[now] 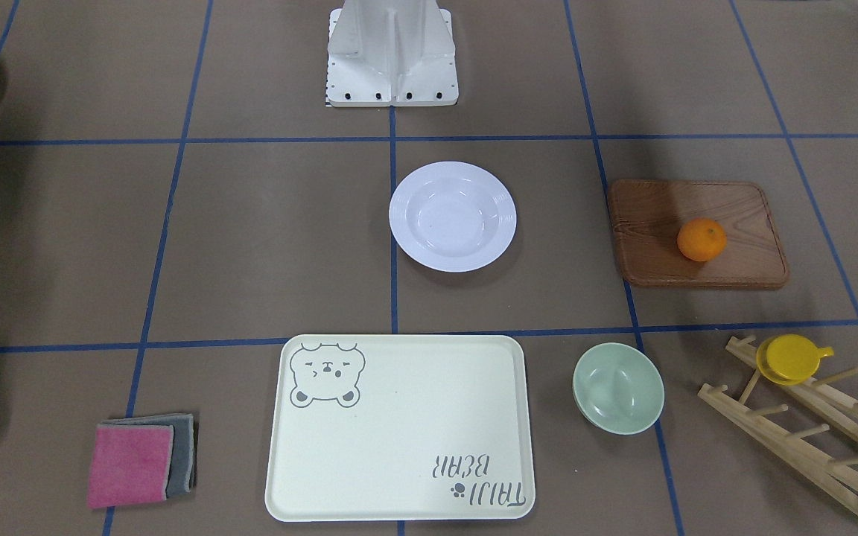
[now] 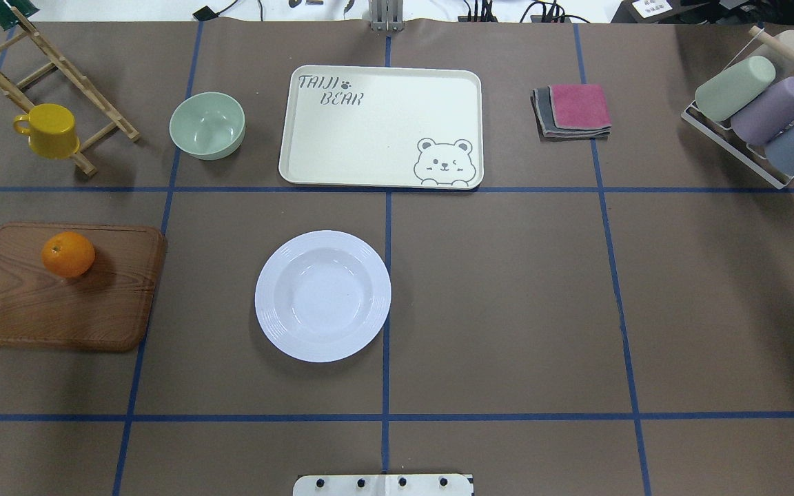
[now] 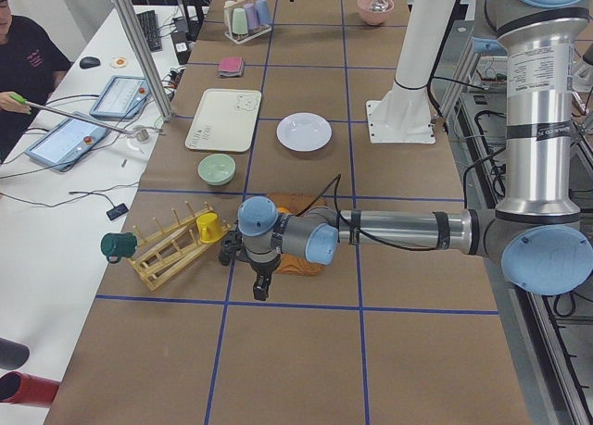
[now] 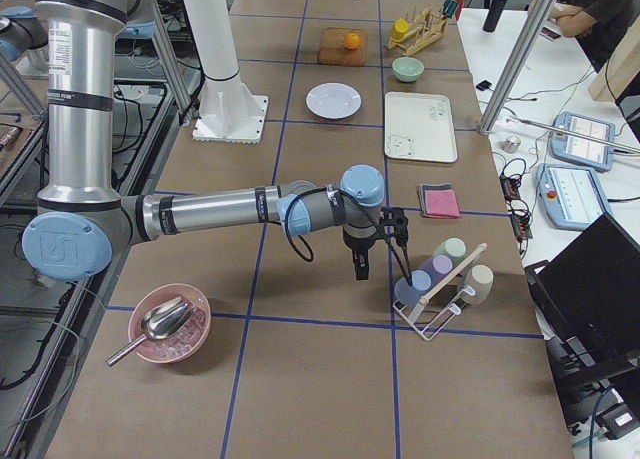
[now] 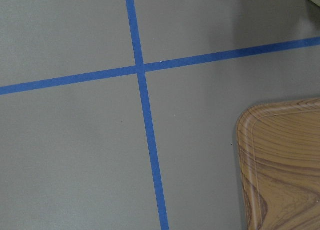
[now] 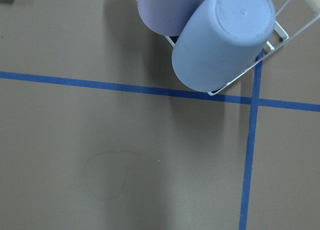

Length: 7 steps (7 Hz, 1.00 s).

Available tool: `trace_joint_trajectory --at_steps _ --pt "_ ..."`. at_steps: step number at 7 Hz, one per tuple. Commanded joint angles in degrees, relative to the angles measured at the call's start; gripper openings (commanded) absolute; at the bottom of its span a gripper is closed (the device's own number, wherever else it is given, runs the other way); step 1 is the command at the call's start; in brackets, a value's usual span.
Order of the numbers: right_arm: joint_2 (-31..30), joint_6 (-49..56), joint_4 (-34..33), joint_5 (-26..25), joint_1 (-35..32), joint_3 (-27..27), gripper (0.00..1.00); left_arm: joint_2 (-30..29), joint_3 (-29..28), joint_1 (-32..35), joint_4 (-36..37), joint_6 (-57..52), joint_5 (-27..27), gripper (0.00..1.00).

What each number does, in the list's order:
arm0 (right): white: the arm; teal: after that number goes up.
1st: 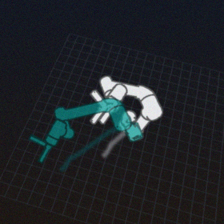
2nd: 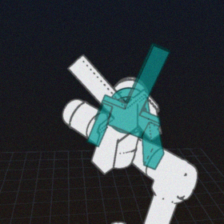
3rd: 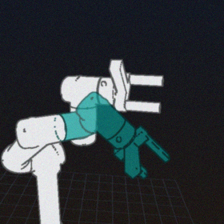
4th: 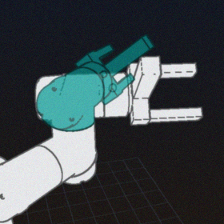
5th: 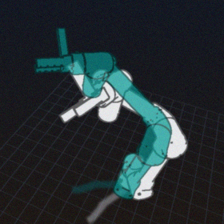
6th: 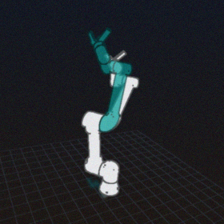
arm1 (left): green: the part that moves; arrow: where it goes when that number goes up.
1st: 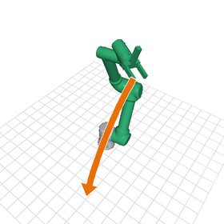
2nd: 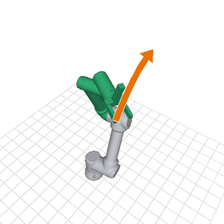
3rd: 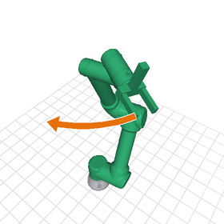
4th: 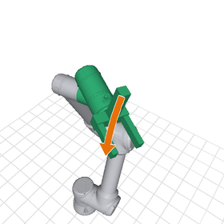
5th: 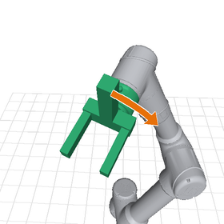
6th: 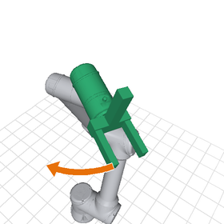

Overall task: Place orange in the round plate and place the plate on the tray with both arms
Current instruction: 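Start moving both arms out from the rest pose toward the table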

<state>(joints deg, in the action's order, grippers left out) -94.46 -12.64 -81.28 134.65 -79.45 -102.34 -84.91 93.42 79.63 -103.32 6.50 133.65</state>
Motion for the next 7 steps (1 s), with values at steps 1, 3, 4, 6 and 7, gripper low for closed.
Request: trace_joint_trajectory --at_steps 1,3,4,6,7 --pt "0.1 -1.1 4.2 0.4 0.2 -0.1 1.00 -0.1 0.2 0.0 0.0 0.2 -0.1 0.99" --pt "0.9 -4.9 12.7 4.4 5.8 -1.0 1.00 -0.3 3.1 -0.3 0.2 7.7 -0.2 0.99" --pt "2.0 -15.8 16.2 8.0 9.5 -0.8 1.00 -0.6 3.7 -0.5 0.2 9.9 -0.1 0.99" --pt "7.2 -36.1 27.1 12.3 18.7 -1.2 1.00 -2.4 4.8 -2.5 0.3 14.3 0.0 1.00" --pt "8.4 -47.9 36.6 10.7 22.5 -0.5 1.00 -2.9 6.2 -5.2 0.2 18.9 -0.1 1.00"
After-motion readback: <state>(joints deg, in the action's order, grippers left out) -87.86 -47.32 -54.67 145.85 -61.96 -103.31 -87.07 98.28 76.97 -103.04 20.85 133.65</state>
